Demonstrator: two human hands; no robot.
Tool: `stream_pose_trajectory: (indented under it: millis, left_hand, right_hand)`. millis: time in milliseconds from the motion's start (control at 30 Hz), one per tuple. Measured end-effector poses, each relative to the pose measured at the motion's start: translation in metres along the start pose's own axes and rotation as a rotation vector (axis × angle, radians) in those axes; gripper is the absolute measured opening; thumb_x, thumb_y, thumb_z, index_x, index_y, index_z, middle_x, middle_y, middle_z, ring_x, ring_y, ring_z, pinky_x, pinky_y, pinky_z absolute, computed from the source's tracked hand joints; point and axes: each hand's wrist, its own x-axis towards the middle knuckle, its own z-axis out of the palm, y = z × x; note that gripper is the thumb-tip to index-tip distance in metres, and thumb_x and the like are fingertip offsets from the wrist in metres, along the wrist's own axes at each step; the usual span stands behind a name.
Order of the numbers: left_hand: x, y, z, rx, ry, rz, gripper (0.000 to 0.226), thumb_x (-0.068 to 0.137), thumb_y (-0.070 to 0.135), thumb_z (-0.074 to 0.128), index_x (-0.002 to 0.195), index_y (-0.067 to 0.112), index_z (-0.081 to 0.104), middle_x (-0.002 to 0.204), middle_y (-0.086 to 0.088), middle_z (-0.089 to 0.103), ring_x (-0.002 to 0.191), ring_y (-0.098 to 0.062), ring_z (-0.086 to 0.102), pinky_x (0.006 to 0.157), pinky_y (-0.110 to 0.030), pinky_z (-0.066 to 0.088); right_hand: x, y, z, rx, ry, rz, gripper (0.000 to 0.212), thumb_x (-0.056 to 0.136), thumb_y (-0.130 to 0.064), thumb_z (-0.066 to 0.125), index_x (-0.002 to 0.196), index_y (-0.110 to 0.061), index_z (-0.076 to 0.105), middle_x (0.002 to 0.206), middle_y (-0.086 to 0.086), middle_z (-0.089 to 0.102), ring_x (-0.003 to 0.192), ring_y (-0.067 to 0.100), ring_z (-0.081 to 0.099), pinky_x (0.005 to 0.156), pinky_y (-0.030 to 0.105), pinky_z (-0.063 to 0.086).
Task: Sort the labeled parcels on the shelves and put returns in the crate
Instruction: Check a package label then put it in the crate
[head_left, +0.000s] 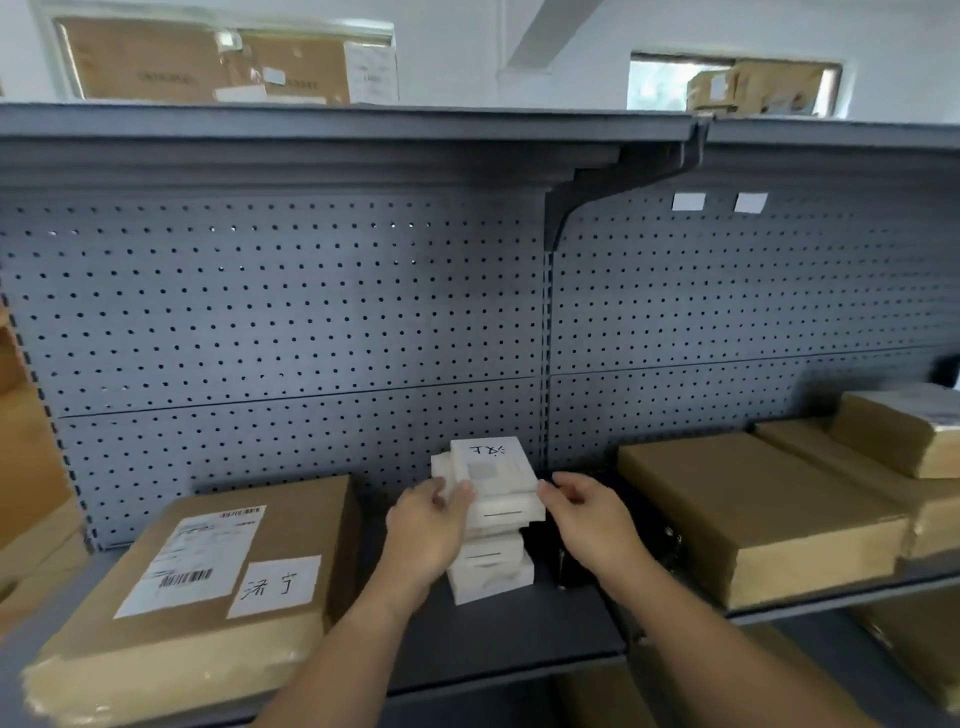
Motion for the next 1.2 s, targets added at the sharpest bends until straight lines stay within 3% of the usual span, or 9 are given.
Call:
stream_pose_trajectory:
  millis: [100, 200, 333, 400, 500, 633, 767, 1100, 1200]
  left_hand:
    - [0.015, -0.013, 0.021, 0.044, 0.052, -0.078, 0.095, 0.072, 0.095, 0.038, 0.129, 0.024, 0.068, 0.123, -0.002, 0.068, 0.121, -0.029, 0.058, 0.106, -0.054, 0.048]
    - [0.007, -0.004, 0.028, 0.085, 0.081, -0.078, 0.072, 0.081, 0.080, 0.042, 0.106, 0.020, 0.073, 0.099, -0.010, 0.070, 0.105, -0.036, 0.062, 0.098, -0.049, 0.052]
    - [-0.019, 0.027, 0.023, 0.032, 0.085, -0.024, 0.034, 0.097, 0.051, 0.054, 0.122, 0.036, 0.072, 0.103, 0.008, 0.074, 0.101, -0.014, 0.068, 0.093, -0.042, 0.057]
    - [-0.031, 0.042, 0.020, -0.076, 0.093, 0.041, 0.028, 0.104, 0.029, 0.057, 0.129, 0.035, 0.068, 0.110, 0.016, 0.074, 0.101, -0.003, 0.068, 0.091, -0.026, 0.058]
    - [-0.044, 0.054, 0.014, -0.207, 0.101, 0.078, 0.034, 0.103, 0.015, 0.060, 0.129, 0.037, 0.064, 0.111, 0.023, 0.073, 0.101, 0.005, 0.067, 0.084, -0.016, 0.056]
    - [-0.051, 0.056, 0.007, -0.293, 0.120, 0.102, 0.036, 0.100, 0.011, 0.065, 0.131, 0.028, 0.062, 0.113, 0.015, 0.073, 0.103, -0.001, 0.068, 0.084, -0.020, 0.058]
    - [-0.056, 0.057, 0.003, -0.332, 0.097, 0.100, 0.036, 0.099, 0.010, 0.066, 0.129, 0.028, 0.061, 0.110, 0.016, 0.074, 0.099, -0.001, 0.069, 0.077, -0.020, 0.058]
    - [-0.056, 0.059, -0.007, -0.362, 0.046, 0.133, 0.036, 0.098, 0.011, 0.067, 0.128, 0.029, 0.059, 0.110, 0.007, 0.075, 0.097, -0.005, 0.070, 0.072, -0.018, 0.055]
    - [-0.056, 0.060, -0.009, -0.365, 0.043, 0.152, 0.043, 0.098, 0.012, 0.067, 0.134, 0.031, 0.053, 0.112, 0.006, 0.076, 0.102, -0.009, 0.070, 0.079, -0.026, 0.056]
  right_hand:
    - [0.017, 0.010, 0.002, 0.041, -0.087, 0.008, 0.054, 0.098, -0.048, 0.063, 0.142, -0.016, 0.059, 0.133, -0.002, 0.065, 0.116, 0.014, 0.060, 0.102, 0.029, 0.048]
    - [0.025, 0.013, 0.006, 0.131, -0.138, 0.034, 0.041, 0.098, -0.042, 0.064, 0.131, -0.018, 0.069, 0.115, -0.005, 0.072, 0.101, 0.011, 0.067, 0.094, 0.032, 0.056]
    - [0.022, 0.011, 0.003, 0.242, -0.148, 0.004, 0.019, 0.099, -0.023, 0.064, 0.116, -0.028, 0.073, 0.105, -0.017, 0.072, 0.097, 0.005, 0.068, 0.091, 0.029, 0.058]
    - [0.017, 0.010, -0.001, 0.328, -0.144, -0.033, 0.021, 0.099, -0.017, 0.065, 0.112, -0.032, 0.072, 0.107, -0.017, 0.073, 0.096, 0.000, 0.069, 0.083, 0.021, 0.057]
    - [0.009, 0.006, -0.008, 0.487, -0.164, -0.057, 0.027, 0.097, -0.007, 0.067, 0.112, -0.029, 0.070, 0.108, -0.013, 0.075, 0.096, -0.003, 0.070, 0.073, 0.016, 0.057]
    - [0.004, -0.001, -0.016, 0.574, -0.208, -0.083, 0.031, 0.095, -0.006, 0.070, 0.120, -0.025, 0.068, 0.114, -0.010, 0.076, 0.103, 0.001, 0.071, 0.079, 0.020, 0.058]
    - [-0.003, -0.006, -0.019, 0.612, -0.264, -0.069, 0.039, 0.093, -0.008, 0.074, 0.126, -0.023, 0.062, 0.113, -0.003, 0.077, 0.106, 0.013, 0.073, 0.091, 0.035, 0.060]
    - [-0.013, -0.011, -0.023, 0.682, -0.256, -0.087, 0.048, 0.093, -0.003, 0.072, 0.134, -0.020, 0.055, 0.115, 0.003, 0.077, 0.109, 0.019, 0.073, 0.095, 0.038, 0.060]
    - [-0.015, -0.015, -0.023, 0.687, -0.290, -0.083, 0.055, 0.093, 0.002, 0.068, 0.141, -0.019, 0.054, 0.120, 0.002, 0.076, 0.113, 0.020, 0.071, 0.099, 0.043, 0.058]
